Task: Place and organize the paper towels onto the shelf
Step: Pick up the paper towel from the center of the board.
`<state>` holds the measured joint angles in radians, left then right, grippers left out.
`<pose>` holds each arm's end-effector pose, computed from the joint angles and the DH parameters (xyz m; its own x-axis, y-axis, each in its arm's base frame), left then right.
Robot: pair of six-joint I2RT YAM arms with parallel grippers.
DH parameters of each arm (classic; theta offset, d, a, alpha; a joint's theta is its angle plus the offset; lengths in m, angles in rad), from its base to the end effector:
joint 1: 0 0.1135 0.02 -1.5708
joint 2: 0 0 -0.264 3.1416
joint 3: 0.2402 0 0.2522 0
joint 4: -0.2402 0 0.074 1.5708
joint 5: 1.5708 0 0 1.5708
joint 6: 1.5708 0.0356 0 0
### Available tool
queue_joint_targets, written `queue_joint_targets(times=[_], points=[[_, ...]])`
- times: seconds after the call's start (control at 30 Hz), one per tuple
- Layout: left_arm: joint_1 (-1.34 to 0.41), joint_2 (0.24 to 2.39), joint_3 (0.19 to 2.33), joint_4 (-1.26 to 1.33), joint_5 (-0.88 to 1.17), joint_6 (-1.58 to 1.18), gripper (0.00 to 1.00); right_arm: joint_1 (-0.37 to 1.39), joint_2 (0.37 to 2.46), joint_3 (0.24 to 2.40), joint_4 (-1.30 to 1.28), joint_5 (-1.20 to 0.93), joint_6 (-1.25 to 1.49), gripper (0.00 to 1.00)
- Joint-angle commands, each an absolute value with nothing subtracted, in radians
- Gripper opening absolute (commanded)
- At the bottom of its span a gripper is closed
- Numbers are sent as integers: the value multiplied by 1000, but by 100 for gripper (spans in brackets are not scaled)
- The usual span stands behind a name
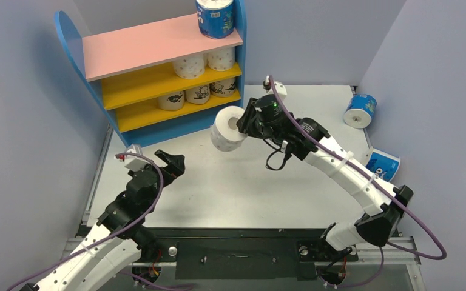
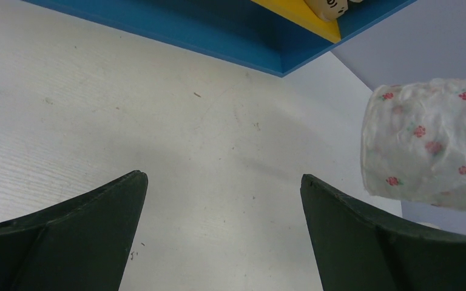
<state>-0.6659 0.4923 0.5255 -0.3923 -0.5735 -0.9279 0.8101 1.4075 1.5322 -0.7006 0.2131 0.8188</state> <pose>0.1122 -0.0636 0.2699 -0.2613 -0.6497 -0.7139 -0.1495 0.7579 -0.6350 0.2150 0.2150 0.4047 -0.6842 0.3165 -0.6570 -0.1259 0.8362 0.5339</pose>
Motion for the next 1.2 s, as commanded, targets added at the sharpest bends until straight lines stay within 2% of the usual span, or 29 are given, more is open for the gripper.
queue_joint_targets(times=[0.0, 0.4, 0.6, 0.8, 0.87, 1.0, 1.03, 1.17], points=[[-662, 508, 621, -327, -622, -839, 97, 801, 1486, 1710, -665, 172, 811, 3], [-660, 579, 741, -229, -745, -648, 96, 803, 1735, 2062, -666, 64, 804, 2], [-654, 604, 720, -51, -767, -481, 96, 804, 1851, 2191, -666, 35, 804, 1], [-627, 621, 638, 292, -795, -206, 96, 803, 1936, 2290, -632, 19, 822, 1], [-584, 648, 635, 355, -757, -150, 96, 804, 1958, 2311, -606, 18, 833, 1], [-340, 743, 700, 316, -464, -214, 96, 804, 1990, 2332, -546, 21, 868, 0], [-311, 774, 710, 313, -373, -229, 96, 803, 1993, 2334, -520, 21, 880, 0], [-270, 852, 725, 384, -274, -197, 96, 804, 2024, 2346, -455, 17, 912, 0]])
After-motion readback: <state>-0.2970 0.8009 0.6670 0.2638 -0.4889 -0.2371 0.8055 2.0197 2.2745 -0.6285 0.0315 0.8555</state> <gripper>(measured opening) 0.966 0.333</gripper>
